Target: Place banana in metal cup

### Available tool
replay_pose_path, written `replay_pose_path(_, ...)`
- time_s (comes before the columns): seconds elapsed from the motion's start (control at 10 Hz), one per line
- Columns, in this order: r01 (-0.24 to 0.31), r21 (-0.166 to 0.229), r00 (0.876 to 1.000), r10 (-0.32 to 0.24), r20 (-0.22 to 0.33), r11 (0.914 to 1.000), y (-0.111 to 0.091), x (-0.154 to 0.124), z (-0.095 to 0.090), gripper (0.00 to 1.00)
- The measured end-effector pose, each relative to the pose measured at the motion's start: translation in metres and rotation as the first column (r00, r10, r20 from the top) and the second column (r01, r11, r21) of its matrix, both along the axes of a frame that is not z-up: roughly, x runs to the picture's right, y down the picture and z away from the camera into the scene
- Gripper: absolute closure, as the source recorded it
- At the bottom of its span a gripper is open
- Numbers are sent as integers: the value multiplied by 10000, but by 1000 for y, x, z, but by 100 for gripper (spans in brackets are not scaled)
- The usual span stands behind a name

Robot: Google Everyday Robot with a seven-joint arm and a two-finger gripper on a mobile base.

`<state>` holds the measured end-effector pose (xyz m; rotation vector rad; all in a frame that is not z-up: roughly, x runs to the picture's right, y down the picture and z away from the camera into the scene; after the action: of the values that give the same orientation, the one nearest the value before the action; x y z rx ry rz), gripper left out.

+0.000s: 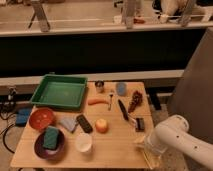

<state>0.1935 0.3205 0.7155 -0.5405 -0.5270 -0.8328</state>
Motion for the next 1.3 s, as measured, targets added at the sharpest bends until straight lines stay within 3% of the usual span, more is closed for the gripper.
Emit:
replay_pose_path(0.1,744,296,9941,-764,771,9968,2,-6,-1,20)
replay_pose_path(0.2,1352,578,9835,-1410,1130,9891,4,-13,-1,20)
replay_pose_path(0.3,2194,1028,9623,-2326,1413,9702,8,-27,5,20)
replay_pose_path(0.4,2491,1221,9554,-2645,1317,9607,9,-31,8,20)
replay_pose_path(0.7,2887,1482,9468,-3050,1024,9459,7,-32,15,20)
replay_pose_path(1.1,3053,1478,9454,-3181,713,9407,2,-29,35,21)
replay_pose_path(1.3,3012,1353,9499,-3094,442,9439,3,-27,47,38)
